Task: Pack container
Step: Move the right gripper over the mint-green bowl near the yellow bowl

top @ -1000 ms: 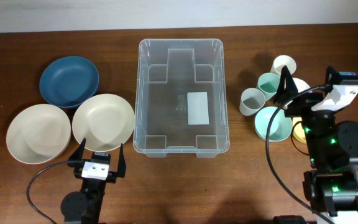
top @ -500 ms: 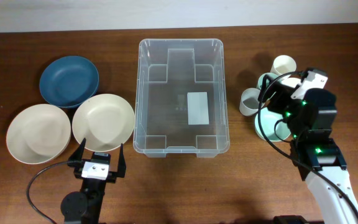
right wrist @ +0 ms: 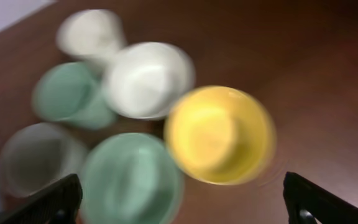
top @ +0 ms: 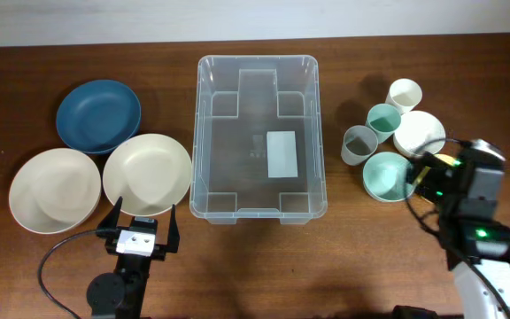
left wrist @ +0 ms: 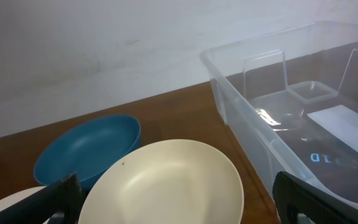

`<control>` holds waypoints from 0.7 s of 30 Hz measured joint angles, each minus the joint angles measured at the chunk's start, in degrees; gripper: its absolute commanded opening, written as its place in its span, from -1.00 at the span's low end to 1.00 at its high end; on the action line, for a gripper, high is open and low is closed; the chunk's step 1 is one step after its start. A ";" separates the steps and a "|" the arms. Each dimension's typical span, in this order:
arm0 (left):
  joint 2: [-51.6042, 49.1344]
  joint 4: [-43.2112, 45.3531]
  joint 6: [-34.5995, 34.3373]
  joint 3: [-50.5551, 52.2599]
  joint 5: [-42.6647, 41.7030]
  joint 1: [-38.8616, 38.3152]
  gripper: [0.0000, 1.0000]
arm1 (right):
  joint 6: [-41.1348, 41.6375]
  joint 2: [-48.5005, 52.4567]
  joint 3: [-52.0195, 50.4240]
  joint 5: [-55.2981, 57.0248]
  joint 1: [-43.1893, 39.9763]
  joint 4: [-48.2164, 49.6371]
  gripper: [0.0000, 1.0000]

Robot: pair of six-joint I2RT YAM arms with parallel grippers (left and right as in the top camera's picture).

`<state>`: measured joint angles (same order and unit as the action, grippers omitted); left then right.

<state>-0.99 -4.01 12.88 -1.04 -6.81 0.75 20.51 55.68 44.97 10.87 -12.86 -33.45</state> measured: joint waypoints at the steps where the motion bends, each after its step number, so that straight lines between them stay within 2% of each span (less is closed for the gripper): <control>1: 0.00 0.00 0.00 0.00 -0.02 0.00 0.99 | 0.02 0.00 0.00 -0.79 -2.01 -1.05 0.98; 4: 0.00 0.00 0.00 0.00 0.00 0.00 0.99 | 0.02 1.11 0.00 -4.26 -7.78 -4.85 0.98; 8: 0.00 0.00 0.02 0.00 0.00 0.00 0.99 | -0.02 3.30 0.00 -8.50 -9.94 -8.39 0.98; 16: 0.00 0.00 0.02 0.00 0.00 0.00 0.99 | 0.46 5.20 0.00 -12.87 -7.06 -11.63 0.97; 21: 0.00 0.00 0.02 0.00 0.00 0.00 0.99 | 4.96 5.42 -0.33 -14.25 -4.85 -11.65 0.98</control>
<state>-0.99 -4.01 12.91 -1.04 -6.81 0.75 25.47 61.10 44.64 -3.38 -17.72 -45.10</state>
